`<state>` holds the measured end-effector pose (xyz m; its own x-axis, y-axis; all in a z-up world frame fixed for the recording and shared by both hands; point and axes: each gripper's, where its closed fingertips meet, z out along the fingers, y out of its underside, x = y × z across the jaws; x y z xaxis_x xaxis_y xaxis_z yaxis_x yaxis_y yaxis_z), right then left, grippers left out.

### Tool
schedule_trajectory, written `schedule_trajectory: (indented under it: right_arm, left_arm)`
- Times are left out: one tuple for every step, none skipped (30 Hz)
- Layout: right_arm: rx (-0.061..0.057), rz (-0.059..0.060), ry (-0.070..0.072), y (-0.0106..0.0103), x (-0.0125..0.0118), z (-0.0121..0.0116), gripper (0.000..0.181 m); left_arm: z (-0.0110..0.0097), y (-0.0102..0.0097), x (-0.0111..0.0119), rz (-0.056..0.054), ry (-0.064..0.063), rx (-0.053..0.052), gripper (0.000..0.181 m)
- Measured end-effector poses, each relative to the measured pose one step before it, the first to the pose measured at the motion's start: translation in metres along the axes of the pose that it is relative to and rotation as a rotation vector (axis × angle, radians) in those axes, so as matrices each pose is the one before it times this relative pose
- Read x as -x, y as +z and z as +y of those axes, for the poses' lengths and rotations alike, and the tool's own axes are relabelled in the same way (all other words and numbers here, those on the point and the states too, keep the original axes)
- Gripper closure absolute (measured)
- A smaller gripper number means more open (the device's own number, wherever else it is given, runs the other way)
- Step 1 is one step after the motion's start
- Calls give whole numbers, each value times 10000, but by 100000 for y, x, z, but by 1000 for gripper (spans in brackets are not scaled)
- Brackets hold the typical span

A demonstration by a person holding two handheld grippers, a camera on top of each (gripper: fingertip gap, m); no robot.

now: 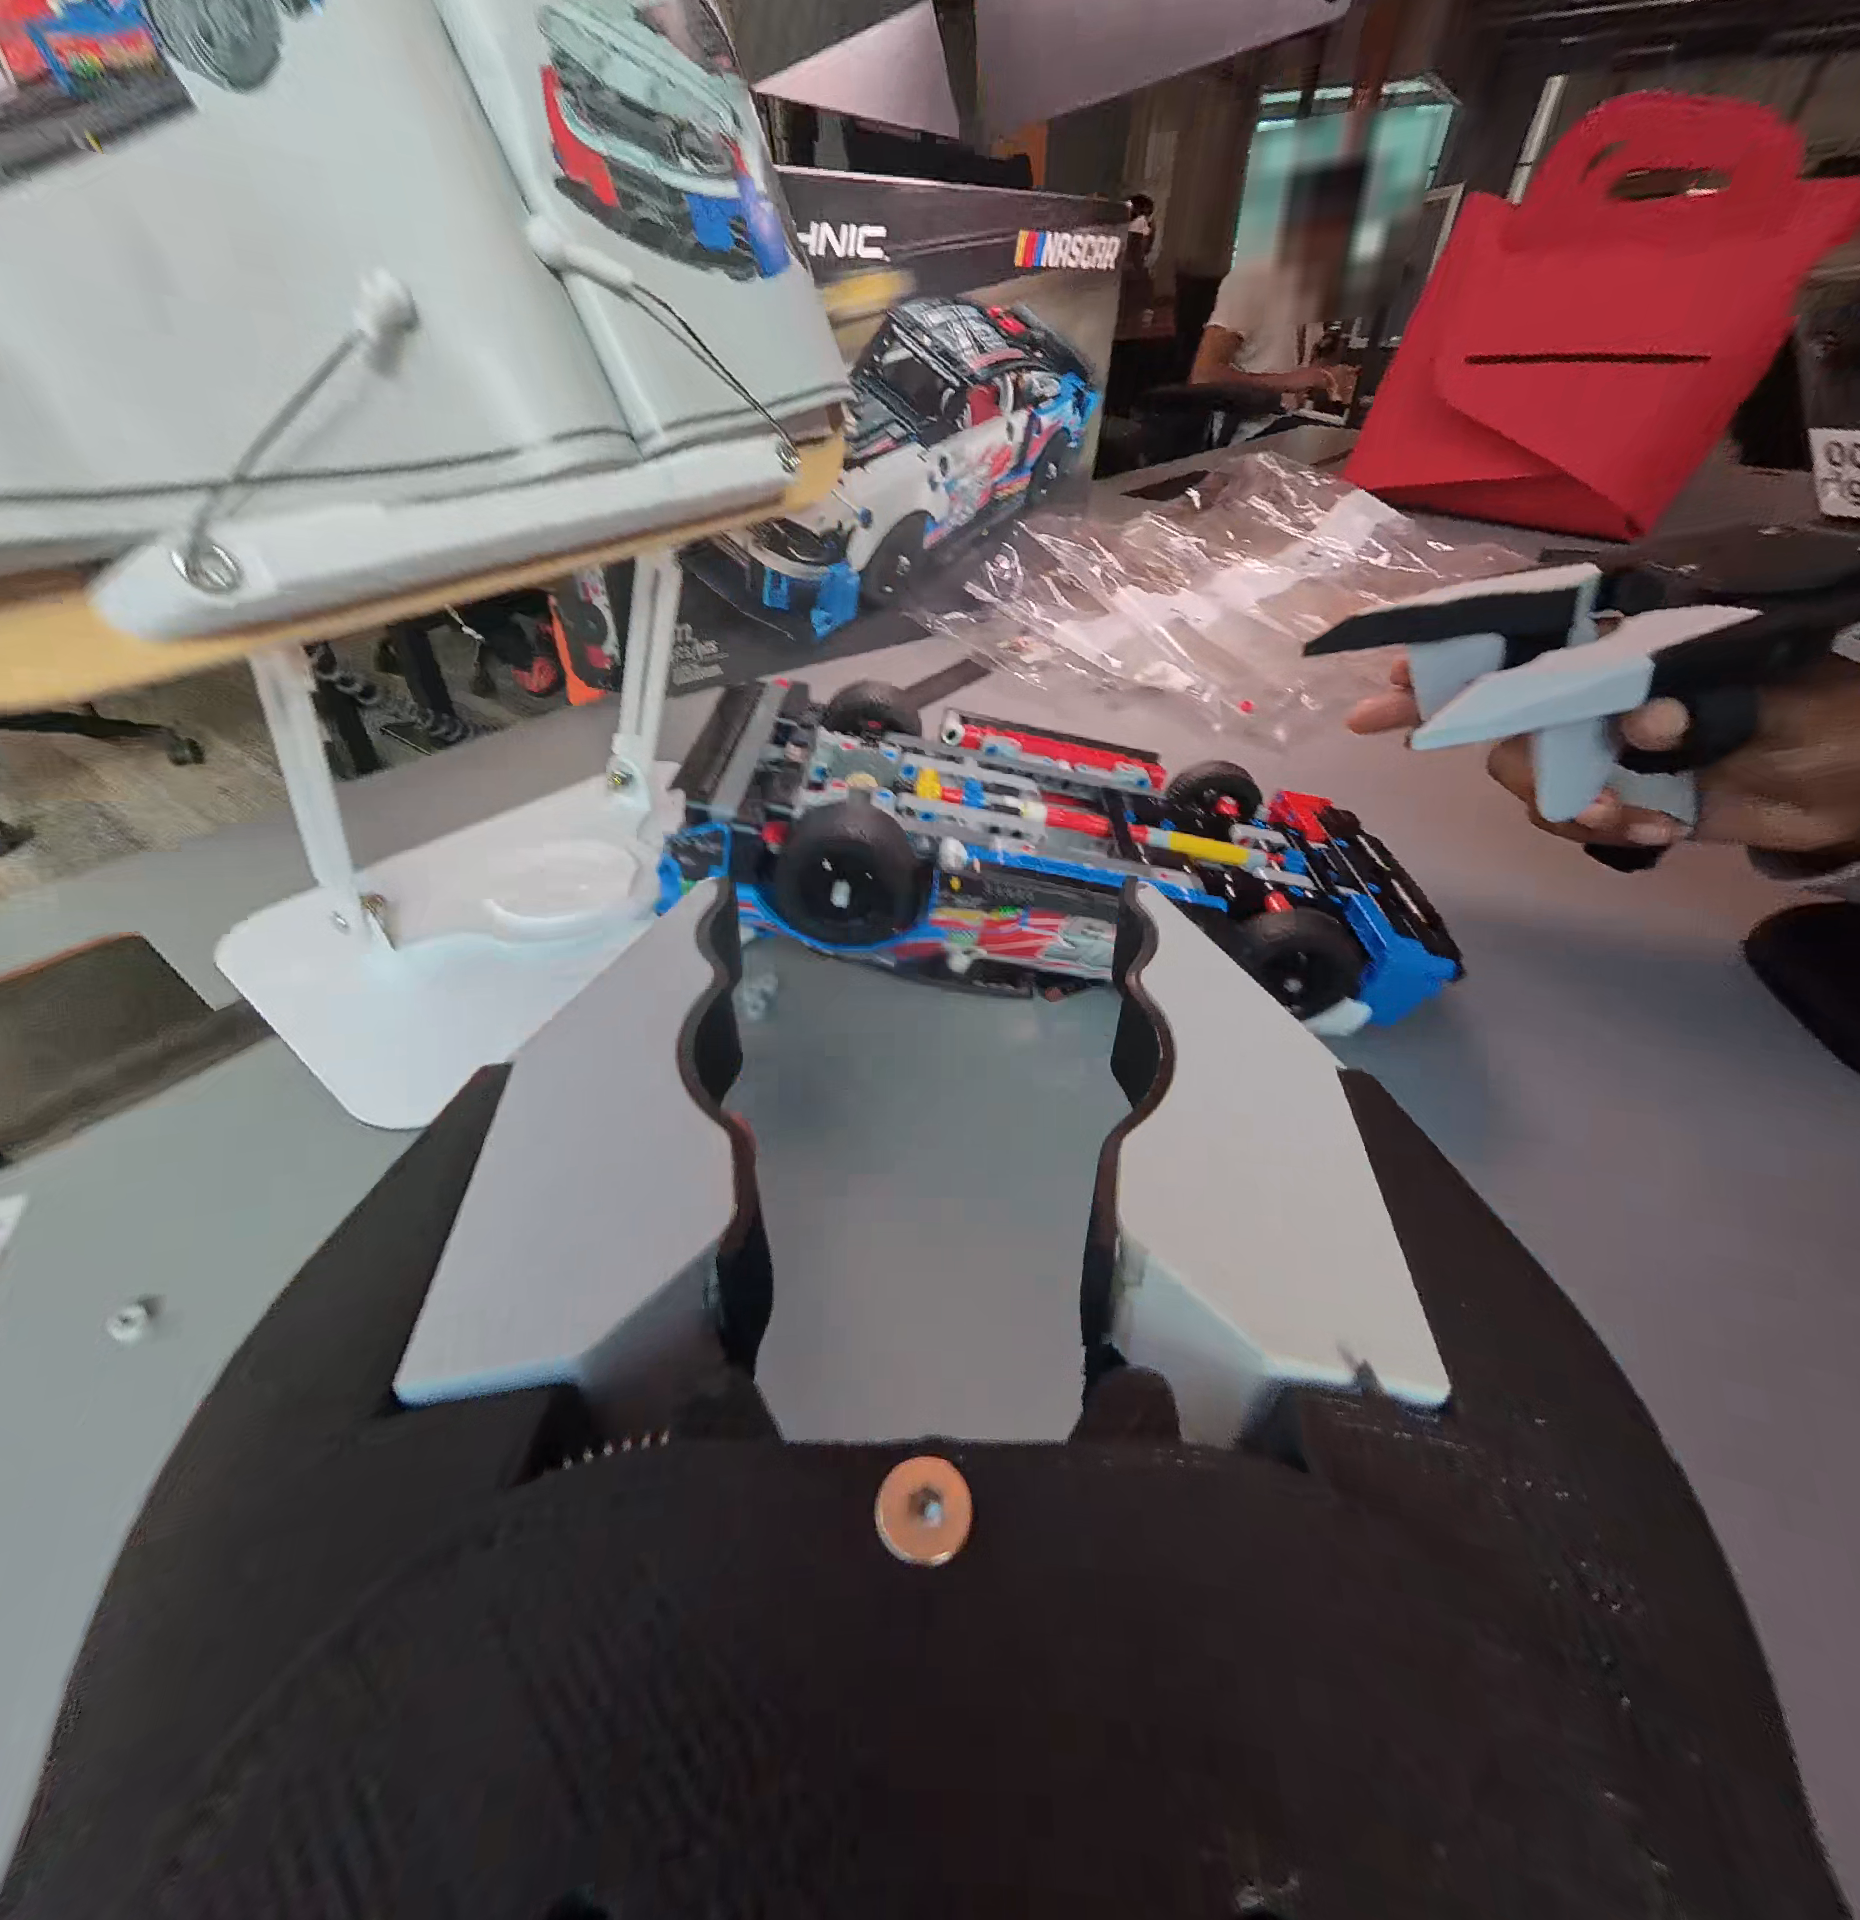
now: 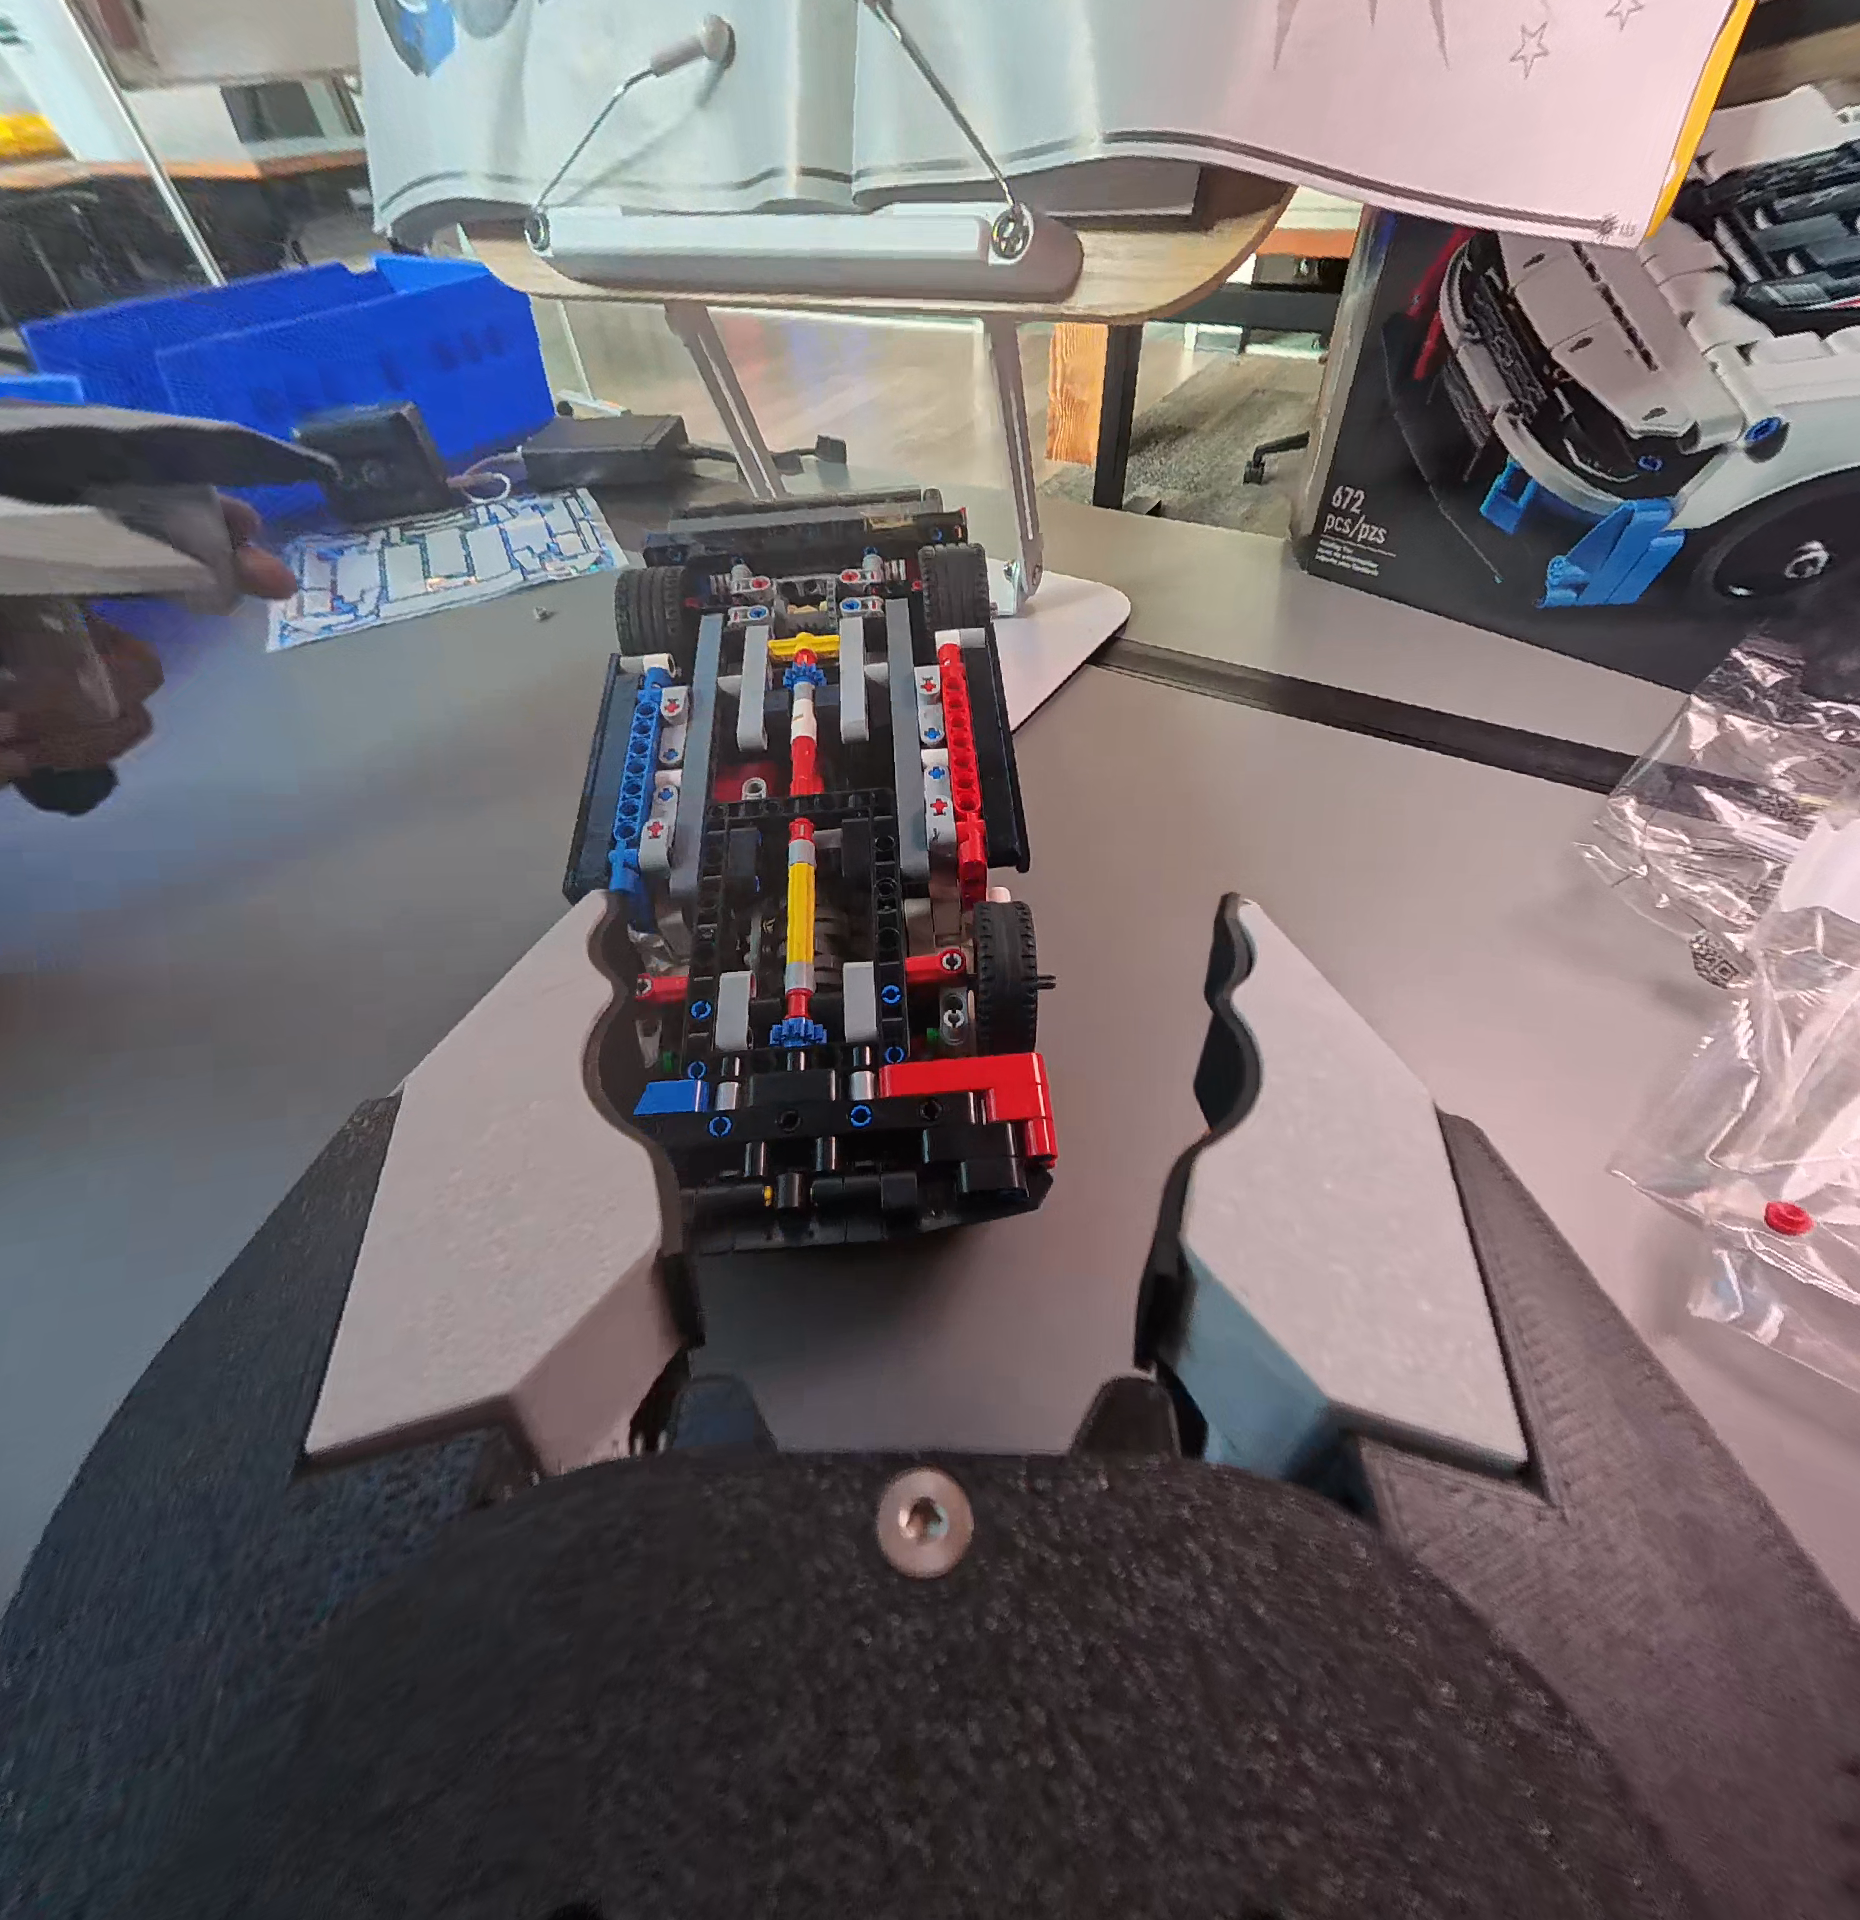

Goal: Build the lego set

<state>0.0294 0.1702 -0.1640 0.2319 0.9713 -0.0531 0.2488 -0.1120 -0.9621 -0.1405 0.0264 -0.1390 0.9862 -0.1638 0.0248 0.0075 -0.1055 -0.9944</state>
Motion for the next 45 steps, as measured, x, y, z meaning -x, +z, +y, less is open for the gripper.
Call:
schedule_trajectory:
  right_arm:
    - [253,4,-85,227,222,316,69]
    - [307,-8,-87,280,273,403,64]
    - [307,-34,-150,323,380,438,60]
    - [321,-31,-190,350,427,497,56]
    - [271,-49,-184,372,499,461,52]
    - [187,-58,-121,347,515,372,51]
    - [198,-63,-66,366,461,374,49]
    - [186,-61,-42,380,390,379,48]
    - [205,37,-80,400,184,459,48]
    - [224,120,-179,417,0,565,48]
    - [193,88,-180,375,20,580,49]
    - [188,-78,-54,330,231,532,48]
    - [48,-97,118,217,219,216,47]
    - [-44,44,-123,91,-5,-75,47]
    - [77,-60,-37,123,113,-31,49]
    - [74,12,-16,199,-33,-31,47]
    - [43,10,-55,173,-37,-13,46]
    - [74,-22,-15,146,-37,75,45]
    - [45,-75,28,115,-55,126,45]
    - [-91,-89,36,-4,-86,-52,45]
    - [7,-72,-18,-19,-66,6,45]
    - [42,-52,-99,-8,-34,47,45]
    - [11,-63,-43,2,-52,5,45]
    - [13,-81,-37,-4,-63,14,45]
    - [34,-117,-108,-19,-74,44,46]
    - [7,-171,-137,-29,-81,32,45]
    - [-68,-200,-133,-35,-100,20,45]
    - [-103,-218,-149,-28,-102,-5,45]
    - [-72,-247,-153,-33,-101,5,45]
    - [12,-259,-172,-39,-89,39,45]
    - [92,-257,-163,-43,-63,66,45]
    - [127,-230,-173,-41,-64,93,45]
    - [126,-202,-157,-50,-55,82,45]
    - [114,-172,-172,-59,-79,61,46]
    - [110,-190,-137,-33,-32,64,46]
    - [118,-186,-145,-19,-41,58,47]
    - [134,-184,-165,-4,-57,70,47]
    - [149,-200,-141,-30,-54,79,47]
    - [165,-184,-159,-28,-56,96,47]
    - [186,-163,-168,-48,-45,121,47]
    - [151,-135,-132,-45,-33,87,47]
    - [118,-99,-125,-50,-6,70,48]
    - [80,-79,-103,-50,21,66,48]
    - [4,-61,-71,-25,37,27,48]
    - [-69,-43,-60,-91,34,-5,50]
  left_arm:
    - [1185,-603,-973,75,-205,77,112]
    - [1168,-369,-923,92,-67,212,113]
    - [1070,-183,-794,46,216,327,112]
    - [728,-109,-387,-154,458,265,113]
    - [346,-41,-168,-174,472,152,114]
    - [101,44,11,-138,347,93,115]
    - [1,46,285,-237,337,91,115]
    - [-22,28,345,-292,447,80,116]
    - [45,11,297,-268,419,51,118]
    - [123,45,130,-143,190,32,119]
    - [212,66,-61,28,-63,16,120]
    - [307,102,-146,130,-200,44,121]
    - [402,126,-100,133,-156,110,121]
    - [400,134,56,38,-44,133,121]
    - [330,123,186,-45,3,122,121]
    - [169,95,138,-7,-55,98,121]
    - [27,58,142,0,-108,16,120]
    - [54,25,154,-25,-120,26,121]
    - [30,3,128,-11,-114,14,121]
    - [6,-19,126,-16,-94,-7,121]
    - [-6,-40,78,1,-68,-15,122]
    - [68,-31,107,-24,-45,26,123]
    - [110,5,113,-25,-32,62,123]
    - [44,-1,61,17,-51,21,123]
    - [-19,-18,55,17,-72,-19,124]
    - [-10,-15,83,-5,-75,-19,124]
    - [-1,-20,66,7,-74,-12,125]
    - [6,0,58,16,-71,0,125]
    - [7,-1,38,27,-64,2,126]
    - [-9,-2,19,37,-57,-9,126]
    - [-16,-16,57,12,-63,-19,127]
    - [-6,-5,99,-22,-74,-7,127]
    - [22,38,120,-21,-62,18,128]
    - [-6,77,139,3,-22,12,127]
    - [-205,105,340,-26,-12,-97,126]
    - [-341,163,443,15,-53,-141,127]
    - [-304,242,504,63,-182,-35,127]
    - [-314,318,507,121,-244,6,125]
    - [-336,377,461,176,-290,12,121]
    - [-313,426,388,267,-374,56,118]
    - [-410,417,372,311,-479,0,115]
    - [-573,356,323,371,-553,-116,112]
    - [-609,316,180,497,-601,-157,111]
    - [-483,294,31,606,-683,-82,107]
    - [-262,311,180,510,-774,37,99]
